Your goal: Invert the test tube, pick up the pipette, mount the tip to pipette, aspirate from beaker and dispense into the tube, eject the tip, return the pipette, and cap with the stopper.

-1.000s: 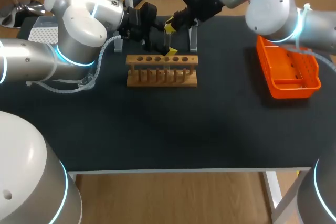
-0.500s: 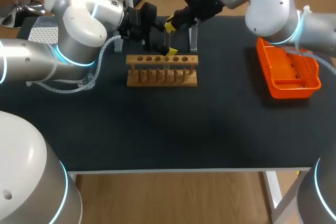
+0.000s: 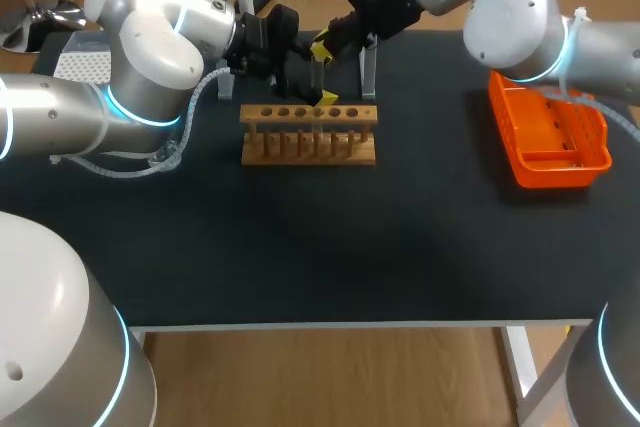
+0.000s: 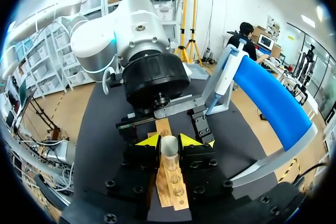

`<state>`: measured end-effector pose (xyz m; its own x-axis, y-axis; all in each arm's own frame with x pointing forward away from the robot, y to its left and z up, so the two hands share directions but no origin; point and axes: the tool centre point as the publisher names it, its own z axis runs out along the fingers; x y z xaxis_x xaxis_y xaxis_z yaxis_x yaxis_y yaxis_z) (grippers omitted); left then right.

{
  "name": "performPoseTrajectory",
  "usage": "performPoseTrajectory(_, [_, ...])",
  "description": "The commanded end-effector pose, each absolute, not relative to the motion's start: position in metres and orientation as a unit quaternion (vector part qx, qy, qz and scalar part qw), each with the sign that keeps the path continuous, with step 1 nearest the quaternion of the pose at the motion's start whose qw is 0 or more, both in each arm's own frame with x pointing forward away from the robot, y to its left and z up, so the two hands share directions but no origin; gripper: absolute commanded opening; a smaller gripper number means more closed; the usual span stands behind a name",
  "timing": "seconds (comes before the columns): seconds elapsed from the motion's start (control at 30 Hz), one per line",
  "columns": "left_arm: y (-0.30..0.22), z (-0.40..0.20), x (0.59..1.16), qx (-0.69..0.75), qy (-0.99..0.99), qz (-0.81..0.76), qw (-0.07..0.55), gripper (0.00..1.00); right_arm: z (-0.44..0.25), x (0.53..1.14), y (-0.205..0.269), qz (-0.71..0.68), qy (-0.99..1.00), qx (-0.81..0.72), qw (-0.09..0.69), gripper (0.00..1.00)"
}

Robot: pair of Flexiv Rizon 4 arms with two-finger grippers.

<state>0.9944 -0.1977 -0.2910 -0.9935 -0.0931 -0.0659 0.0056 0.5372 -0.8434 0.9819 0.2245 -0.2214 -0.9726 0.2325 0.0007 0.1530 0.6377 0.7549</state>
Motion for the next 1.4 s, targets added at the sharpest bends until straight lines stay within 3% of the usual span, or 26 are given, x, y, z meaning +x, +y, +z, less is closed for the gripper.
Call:
performPoseTrajectory(0.03, [-0.197,-0.291,0.996,-0.023,0.875,-0.481,0.05,1.0,-0.221,0.981,0.223,0.417,0.901,0.105,0.049,0.0])
performPoseTrajectory(1.2, [-0.197,-0.291,0.996,-0.023,0.875,-0.481,0.05,1.0,-0.238,0.972,0.215,0.406,0.907,0.1,0.049,0.0])
performPoseTrajectory(1.23, [-0.197,-0.291,0.996,-0.023,0.875,-0.481,0.05,1.0,-0.238,0.972,0.215,0.407,0.907,0.099,0.049,0.08])
performPoseTrajectory(1.3, [-0.197,-0.291,0.996,-0.023,0.875,-0.481,0.05,1.0,-0.239,0.972,0.214,0.409,0.906,0.099,0.047,0.38])
performPoseTrajectory(1.37, [-0.197,-0.291,0.996,-0.023,0.875,-0.481,0.05,1.0,-0.239,0.972,0.213,0.411,0.905,0.098,0.047,0.49])
performPoseTrajectory(1.4, [-0.197,-0.291,0.996,-0.023,0.875,-0.481,0.05,1.0,-0.239,0.972,0.212,0.412,0.905,0.098,0.047,0.6])
